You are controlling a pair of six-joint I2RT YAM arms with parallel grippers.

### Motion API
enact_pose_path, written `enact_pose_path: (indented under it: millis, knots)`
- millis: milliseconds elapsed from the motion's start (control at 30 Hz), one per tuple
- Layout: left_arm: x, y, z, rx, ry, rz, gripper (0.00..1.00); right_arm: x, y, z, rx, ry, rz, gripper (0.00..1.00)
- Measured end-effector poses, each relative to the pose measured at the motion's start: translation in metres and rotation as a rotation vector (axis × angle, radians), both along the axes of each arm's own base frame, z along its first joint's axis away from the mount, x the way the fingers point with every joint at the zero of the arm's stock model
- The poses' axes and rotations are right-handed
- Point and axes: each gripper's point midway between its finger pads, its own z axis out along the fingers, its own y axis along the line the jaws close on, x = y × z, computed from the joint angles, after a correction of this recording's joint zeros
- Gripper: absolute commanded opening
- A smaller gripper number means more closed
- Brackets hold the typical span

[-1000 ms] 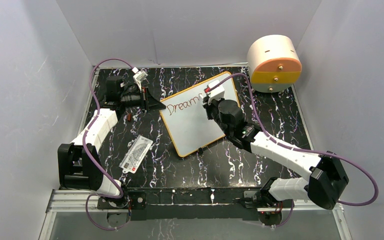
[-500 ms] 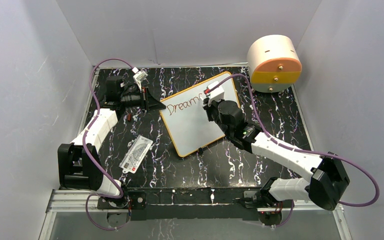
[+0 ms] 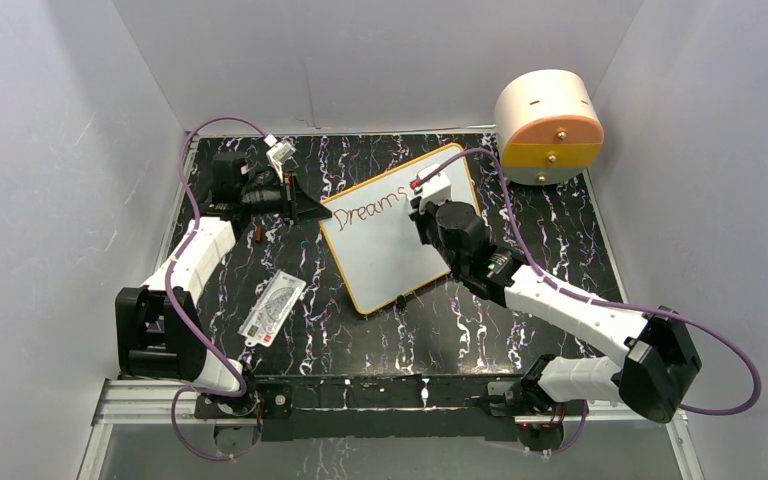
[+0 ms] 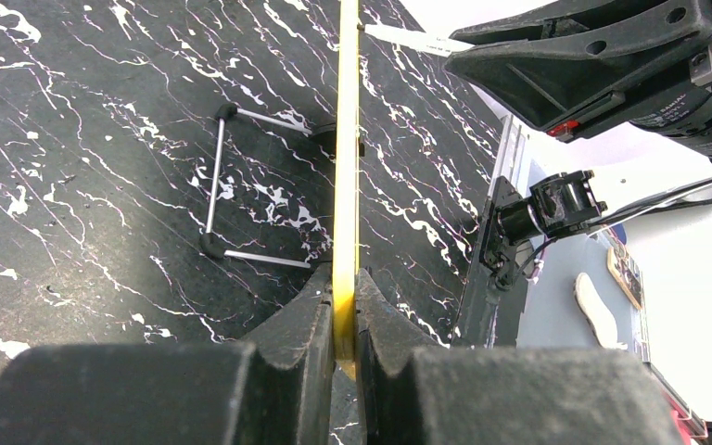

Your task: Write a sentence on the whiteboard

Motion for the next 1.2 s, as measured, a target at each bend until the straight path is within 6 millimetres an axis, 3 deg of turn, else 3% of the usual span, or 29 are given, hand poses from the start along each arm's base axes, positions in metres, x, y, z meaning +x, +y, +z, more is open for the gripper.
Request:
enact_pose_path:
  millis: [567,800,1033,1200]
  knots:
    - [0.0,0.0,0.0,0.001,0.0,0.001,0.0,-0.007,0.006,-0.005,0.02,0.04,0.045,0.0]
    - [0.0,0.0,0.0,0.0,0.0,0.0,0.0,-0.007,0.006,0.003,0.043,0.024,0.047,0.0]
    - [0.0,0.0,0.0,0.001,-0.001,0.001,0.0,-0.015,0.003,0.024,0.089,-0.01,0.063,0.0]
    - [0.0,0.0,0.0,0.002,-0.001,0.002,0.0,-0.027,0.009,0.017,0.081,0.013,0.09,0.0]
